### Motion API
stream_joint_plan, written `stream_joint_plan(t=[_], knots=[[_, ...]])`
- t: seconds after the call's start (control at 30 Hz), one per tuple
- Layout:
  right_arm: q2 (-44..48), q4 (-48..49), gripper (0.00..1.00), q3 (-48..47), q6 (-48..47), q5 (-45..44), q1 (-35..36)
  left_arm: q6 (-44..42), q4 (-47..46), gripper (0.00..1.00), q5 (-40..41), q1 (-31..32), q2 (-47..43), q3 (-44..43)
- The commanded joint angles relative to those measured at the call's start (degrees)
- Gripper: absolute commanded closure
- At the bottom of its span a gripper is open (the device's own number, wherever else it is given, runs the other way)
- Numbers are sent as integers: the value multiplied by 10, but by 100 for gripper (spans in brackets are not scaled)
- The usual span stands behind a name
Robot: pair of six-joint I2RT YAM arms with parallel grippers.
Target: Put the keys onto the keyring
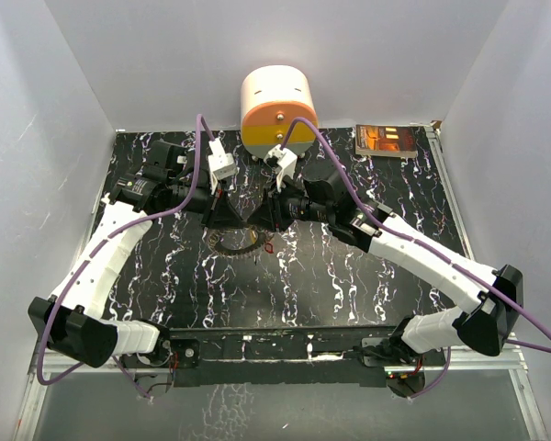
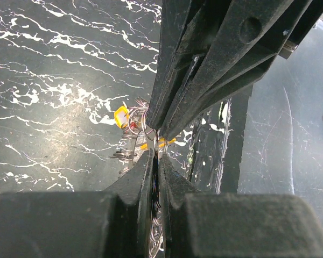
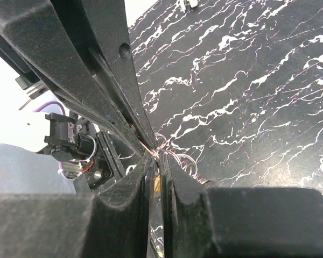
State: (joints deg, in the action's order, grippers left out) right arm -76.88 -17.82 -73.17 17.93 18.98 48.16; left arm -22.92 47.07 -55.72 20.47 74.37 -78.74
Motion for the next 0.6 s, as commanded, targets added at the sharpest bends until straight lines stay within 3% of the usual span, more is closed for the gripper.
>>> stream_joint_plan(t=[0.0, 0.57], knots=[[2, 39, 85, 1, 6, 17, 2, -2, -8, 100, -30, 2, -14, -13], [7, 32, 84, 1, 34, 45, 3, 12, -18, 100, 8, 2, -6, -22]])
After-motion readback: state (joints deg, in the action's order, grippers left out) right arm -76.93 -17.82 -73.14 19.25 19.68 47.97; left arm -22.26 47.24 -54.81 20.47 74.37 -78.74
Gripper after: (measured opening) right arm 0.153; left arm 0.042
